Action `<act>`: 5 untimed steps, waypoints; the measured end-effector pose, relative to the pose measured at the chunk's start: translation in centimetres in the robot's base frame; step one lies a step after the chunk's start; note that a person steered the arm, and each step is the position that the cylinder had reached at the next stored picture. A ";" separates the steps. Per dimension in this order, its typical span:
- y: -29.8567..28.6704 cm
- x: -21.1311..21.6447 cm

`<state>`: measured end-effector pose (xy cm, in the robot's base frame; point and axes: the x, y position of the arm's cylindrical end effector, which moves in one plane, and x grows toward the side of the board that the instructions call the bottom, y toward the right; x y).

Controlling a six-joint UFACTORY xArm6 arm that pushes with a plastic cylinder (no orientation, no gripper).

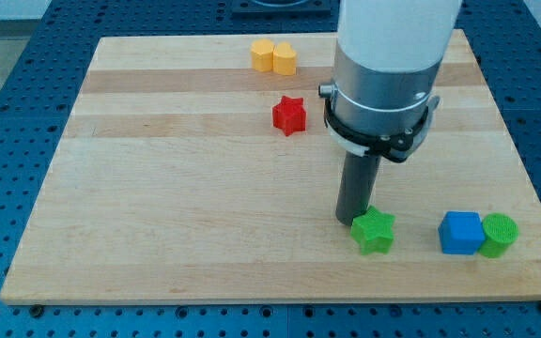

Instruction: Slide the green star closure to the blue cube

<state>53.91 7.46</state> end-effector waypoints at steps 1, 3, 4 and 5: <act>0.7 1.4; -4.9 1.9; -3.5 4.2; -1.2 4.7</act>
<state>58.56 6.27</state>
